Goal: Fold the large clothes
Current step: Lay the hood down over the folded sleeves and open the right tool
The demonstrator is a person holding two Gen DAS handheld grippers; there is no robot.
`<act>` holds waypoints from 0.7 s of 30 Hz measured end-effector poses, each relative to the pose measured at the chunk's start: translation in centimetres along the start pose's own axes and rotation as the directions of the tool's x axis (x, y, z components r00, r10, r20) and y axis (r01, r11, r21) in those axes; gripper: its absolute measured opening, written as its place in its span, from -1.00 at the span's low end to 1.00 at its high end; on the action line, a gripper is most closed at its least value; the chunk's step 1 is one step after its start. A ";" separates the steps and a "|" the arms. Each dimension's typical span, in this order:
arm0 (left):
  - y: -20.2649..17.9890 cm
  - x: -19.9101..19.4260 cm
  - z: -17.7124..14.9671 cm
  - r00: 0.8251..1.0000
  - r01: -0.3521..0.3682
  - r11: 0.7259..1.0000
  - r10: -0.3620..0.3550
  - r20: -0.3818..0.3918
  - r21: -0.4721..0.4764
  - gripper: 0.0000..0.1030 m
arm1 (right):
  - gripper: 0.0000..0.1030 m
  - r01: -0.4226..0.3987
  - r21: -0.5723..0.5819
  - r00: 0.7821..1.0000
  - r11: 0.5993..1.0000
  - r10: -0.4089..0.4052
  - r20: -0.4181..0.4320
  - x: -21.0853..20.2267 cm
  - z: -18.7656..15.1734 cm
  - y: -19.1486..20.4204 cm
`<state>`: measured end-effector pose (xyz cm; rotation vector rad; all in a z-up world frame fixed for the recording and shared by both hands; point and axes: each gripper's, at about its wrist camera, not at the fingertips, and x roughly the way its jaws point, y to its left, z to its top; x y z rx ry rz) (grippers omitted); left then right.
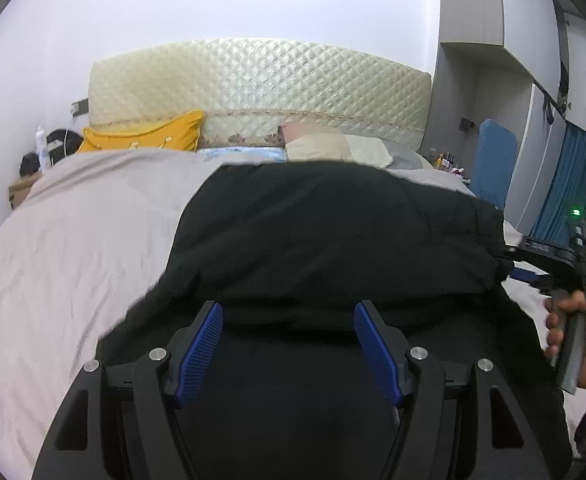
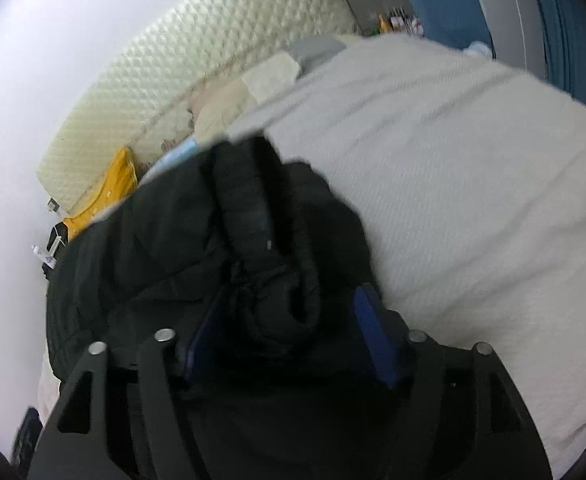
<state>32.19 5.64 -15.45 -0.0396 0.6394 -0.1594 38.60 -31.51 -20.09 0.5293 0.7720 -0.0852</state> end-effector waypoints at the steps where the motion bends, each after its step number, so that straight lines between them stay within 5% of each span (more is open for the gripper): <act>1: -0.1 0.2 1.0 1.000 -0.001 1.000 0.001 0.010 -0.002 0.32 | 0.33 0.018 -0.024 1.000 1.000 -0.017 0.016 -0.6 0.3 0.1; 5: -0.6 1.8 4.6 1.000 0.006 1.000 -0.006 0.025 -0.010 0.32 | 0.48 0.082 -0.093 0.987 0.992 -0.069 0.143 -3.3 2.5 1.5; 9: -1.1 5.3 8.1 1.000 -0.024 1.000 0.023 0.019 0.012 0.32 | 0.53 0.108 -0.306 0.969 0.946 -0.032 0.244 -3.8 3.2 7.0; 12: -1.3 8.5 9.8 0.999 -0.038 0.999 0.038 -0.006 0.006 0.32 | 0.53 0.052 -0.412 0.981 0.910 0.030 0.191 -1.0 2.6 10.2; 21: -1.4 16.5 9.4 0.992 -0.077 0.994 0.084 -0.091 0.078 0.33 | 0.54 0.078 -0.493 0.991 0.866 -0.015 0.130 7.3 1.4 12.6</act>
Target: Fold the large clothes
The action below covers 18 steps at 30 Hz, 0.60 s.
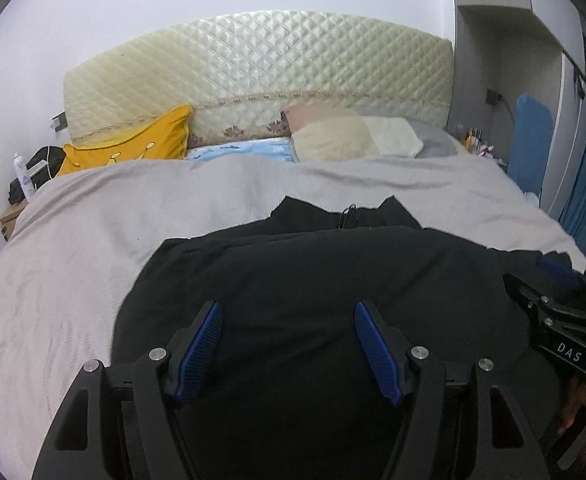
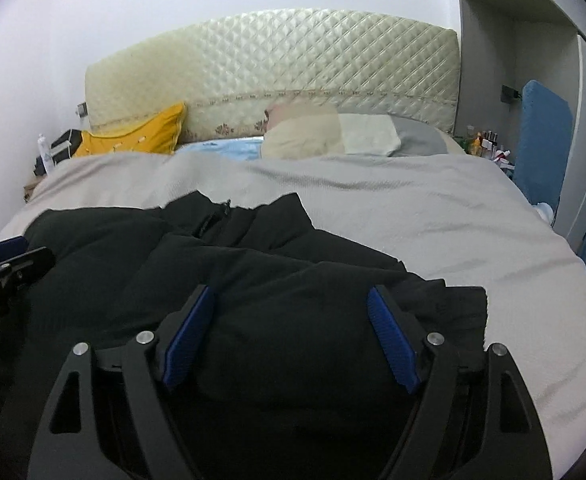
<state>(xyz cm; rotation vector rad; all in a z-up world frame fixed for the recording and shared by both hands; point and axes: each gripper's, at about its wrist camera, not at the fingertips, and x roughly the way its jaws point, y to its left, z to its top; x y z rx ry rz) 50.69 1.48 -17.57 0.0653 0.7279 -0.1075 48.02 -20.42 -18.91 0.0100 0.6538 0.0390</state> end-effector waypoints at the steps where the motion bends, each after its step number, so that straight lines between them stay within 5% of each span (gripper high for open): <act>1: -0.1 0.5 -0.1 1.000 -0.002 1.000 0.002 -0.002 0.003 0.33 | 0.54 -0.002 -0.003 1.000 1.000 0.002 -0.005 0.6 0.0 0.0; 18: -0.7 5.3 -0.9 0.999 -0.010 1.000 0.010 -0.037 0.000 0.41 | 0.56 0.012 -0.030 0.996 0.999 -0.014 -0.086 7.6 -1.0 0.3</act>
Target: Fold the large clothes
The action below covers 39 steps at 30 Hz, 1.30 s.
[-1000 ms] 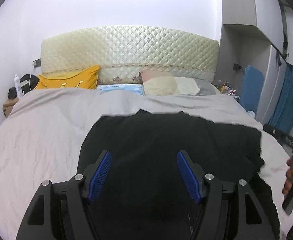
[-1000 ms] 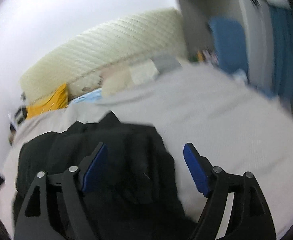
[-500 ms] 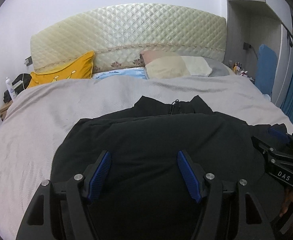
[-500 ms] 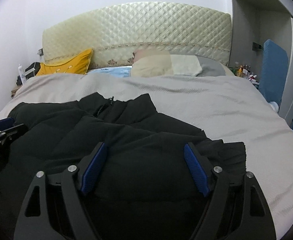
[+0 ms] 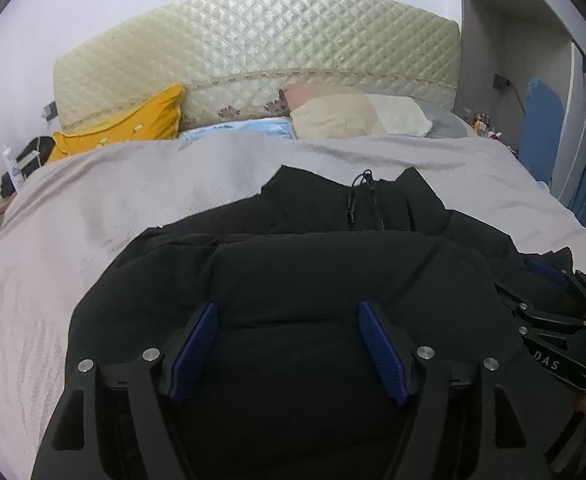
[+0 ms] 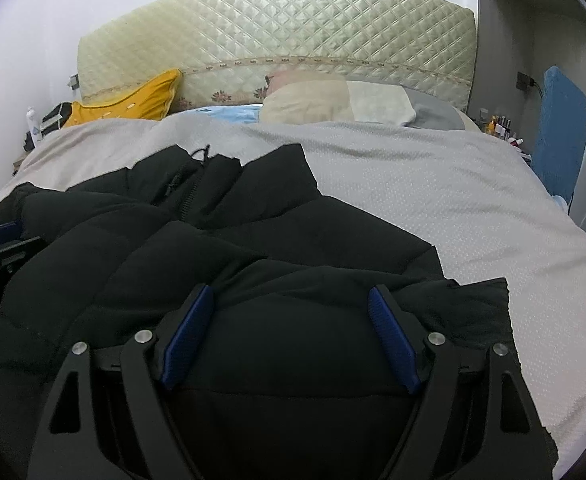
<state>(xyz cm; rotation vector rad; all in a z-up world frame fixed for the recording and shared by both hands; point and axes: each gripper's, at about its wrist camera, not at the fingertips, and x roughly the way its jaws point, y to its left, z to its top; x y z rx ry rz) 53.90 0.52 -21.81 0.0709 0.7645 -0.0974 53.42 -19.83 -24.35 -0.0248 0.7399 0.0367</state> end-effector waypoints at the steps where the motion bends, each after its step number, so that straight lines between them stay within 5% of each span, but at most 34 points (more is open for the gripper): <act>1: 0.0 -0.2 0.0 1.000 0.000 1.000 0.000 0.002 0.005 0.41 | 0.56 -0.003 -0.001 1.000 1.000 0.003 -0.008 0.1 0.0 -0.1; 6: 0.9 -2.8 0.5 1.000 0.016 1.000 -0.016 -0.024 -0.010 0.41 | 0.56 -0.035 0.008 0.999 0.999 0.035 -0.026 -2.8 0.3 -0.7; 13: 1.8 -11.8 -0.4 0.999 0.043 0.999 -0.042 0.020 -0.009 0.41 | 0.56 -0.047 0.038 0.998 0.998 0.046 0.037 -11.9 -1.4 -0.9; 26: 4.0 -27.9 -8.8 0.992 0.112 0.993 -0.110 0.059 -0.047 0.41 | 0.57 -0.079 0.061 0.996 0.995 0.076 0.037 -27.9 -9.6 -0.9; 33: 7.6 -30.2 -14.0 0.990 0.144 0.983 -0.143 0.014 -0.118 0.41 | 0.58 -0.124 0.133 0.990 0.983 0.131 -0.049 -29.9 -13.7 -3.3; 39: 11.5 -28.4 -17.8 0.988 0.120 0.966 -0.139 -0.067 -0.230 0.41 | 0.58 -0.124 0.301 0.968 0.946 0.182 -0.172 -27.4 -16.3 -9.0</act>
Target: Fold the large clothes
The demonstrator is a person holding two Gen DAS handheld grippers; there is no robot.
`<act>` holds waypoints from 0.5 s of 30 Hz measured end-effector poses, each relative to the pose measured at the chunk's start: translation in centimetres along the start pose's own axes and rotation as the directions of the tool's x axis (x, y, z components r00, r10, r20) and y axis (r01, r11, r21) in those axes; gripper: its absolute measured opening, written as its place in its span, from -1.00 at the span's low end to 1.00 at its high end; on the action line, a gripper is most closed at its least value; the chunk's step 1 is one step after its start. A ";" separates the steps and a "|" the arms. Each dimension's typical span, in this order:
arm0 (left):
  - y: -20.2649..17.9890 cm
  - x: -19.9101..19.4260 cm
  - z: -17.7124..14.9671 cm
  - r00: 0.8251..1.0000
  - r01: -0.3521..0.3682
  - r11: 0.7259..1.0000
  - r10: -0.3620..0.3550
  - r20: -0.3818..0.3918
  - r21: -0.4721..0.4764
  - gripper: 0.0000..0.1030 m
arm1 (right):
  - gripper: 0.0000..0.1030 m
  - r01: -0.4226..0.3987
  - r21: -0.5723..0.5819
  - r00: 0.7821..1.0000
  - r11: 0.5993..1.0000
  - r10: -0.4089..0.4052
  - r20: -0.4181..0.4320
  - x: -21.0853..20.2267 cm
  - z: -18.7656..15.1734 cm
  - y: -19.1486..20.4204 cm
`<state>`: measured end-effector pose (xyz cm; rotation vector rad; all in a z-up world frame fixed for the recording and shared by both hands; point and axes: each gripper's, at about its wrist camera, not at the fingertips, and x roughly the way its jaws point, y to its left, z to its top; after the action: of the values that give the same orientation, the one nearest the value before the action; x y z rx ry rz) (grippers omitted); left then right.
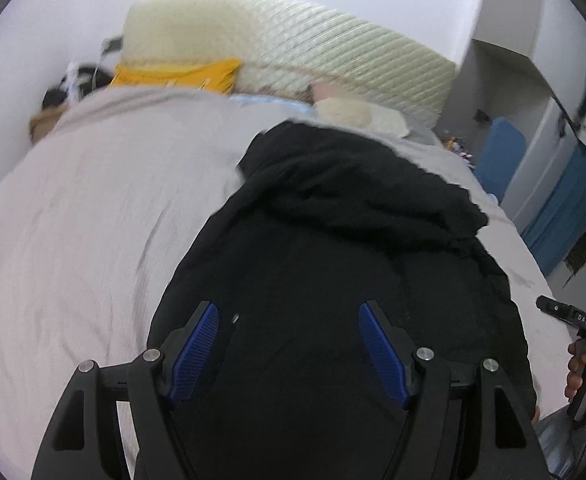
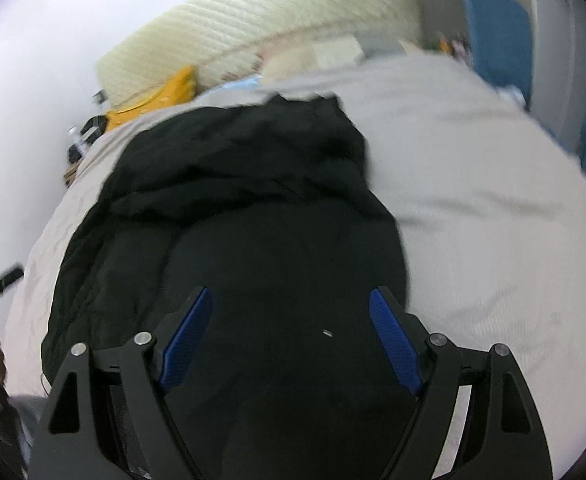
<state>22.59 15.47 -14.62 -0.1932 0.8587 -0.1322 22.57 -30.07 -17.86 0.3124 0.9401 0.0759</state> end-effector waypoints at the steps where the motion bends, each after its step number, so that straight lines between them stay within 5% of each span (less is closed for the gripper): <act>1: 0.6 0.2 -0.3 1.000 0.002 1.000 -0.002 -0.009 -0.018 0.41 | 0.58 -0.008 0.037 1.000 0.999 0.008 -0.020 0.3 0.1 -1.0; 8: 5.5 3.6 -1.3 0.997 0.008 0.986 -0.022 -0.080 -0.169 0.41 | 0.59 -0.005 0.311 0.988 0.950 0.052 -0.144 3.5 -1.1 -7.6; 15: 9.2 6.1 -1.7 0.988 -0.012 0.963 -0.030 -0.149 -0.270 0.43 | 0.61 -0.021 0.465 0.947 0.885 0.166 -0.274 7.5 -3.9 -8.8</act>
<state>25.54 23.02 -22.22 -0.4479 1.0270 -0.0375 23.28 -36.09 -28.45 0.8049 1.2512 -0.0104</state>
